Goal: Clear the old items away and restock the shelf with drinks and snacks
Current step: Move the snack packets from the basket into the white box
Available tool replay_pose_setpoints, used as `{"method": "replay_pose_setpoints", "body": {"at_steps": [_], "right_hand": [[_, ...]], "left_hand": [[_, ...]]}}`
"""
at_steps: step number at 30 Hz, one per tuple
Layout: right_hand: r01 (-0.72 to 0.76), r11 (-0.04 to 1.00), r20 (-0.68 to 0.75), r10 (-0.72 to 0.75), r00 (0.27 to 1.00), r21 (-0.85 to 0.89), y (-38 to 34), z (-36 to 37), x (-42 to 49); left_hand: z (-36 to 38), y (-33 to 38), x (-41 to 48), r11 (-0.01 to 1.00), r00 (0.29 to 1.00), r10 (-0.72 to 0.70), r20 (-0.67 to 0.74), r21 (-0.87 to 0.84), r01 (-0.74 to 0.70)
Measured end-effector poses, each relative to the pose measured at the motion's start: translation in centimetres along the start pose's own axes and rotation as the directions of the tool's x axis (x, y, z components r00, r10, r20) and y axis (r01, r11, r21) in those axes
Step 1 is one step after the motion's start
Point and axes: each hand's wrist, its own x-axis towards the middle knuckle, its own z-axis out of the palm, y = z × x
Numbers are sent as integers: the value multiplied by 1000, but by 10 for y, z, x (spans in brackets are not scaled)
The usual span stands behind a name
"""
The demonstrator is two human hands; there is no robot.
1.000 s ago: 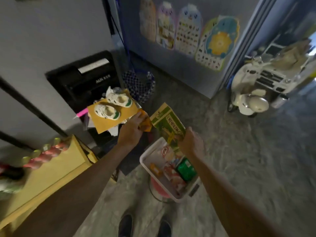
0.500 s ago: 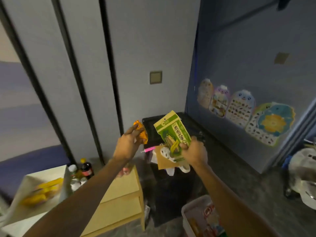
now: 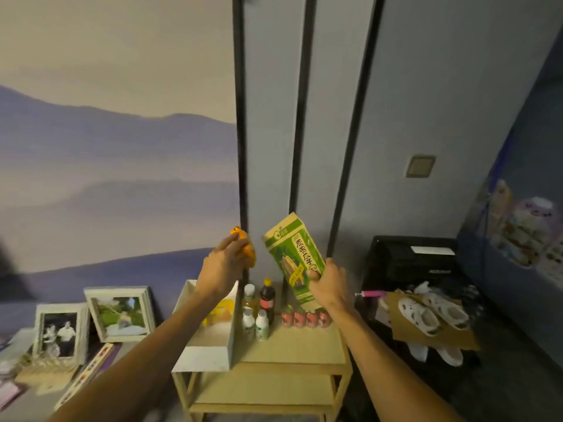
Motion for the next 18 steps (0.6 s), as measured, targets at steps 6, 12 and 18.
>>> {"method": "replay_pose_setpoints", "body": {"at_steps": [6, 12, 18], "right_hand": [[51, 999, 77, -53, 996, 17, -68, 81, 16], [86, 996, 194, -90, 977, 26, -108, 167, 48], [58, 998, 319, -66, 946, 35, -112, 253, 86]], "left_hand": [[-39, -86, -11, 984, 990, -133, -34, 111, 136], [-38, -155, -2, 966, 972, -233, -28, 107, 235], [-11, -223, 24, 928, 936, -349, 47, 157, 338]]}}
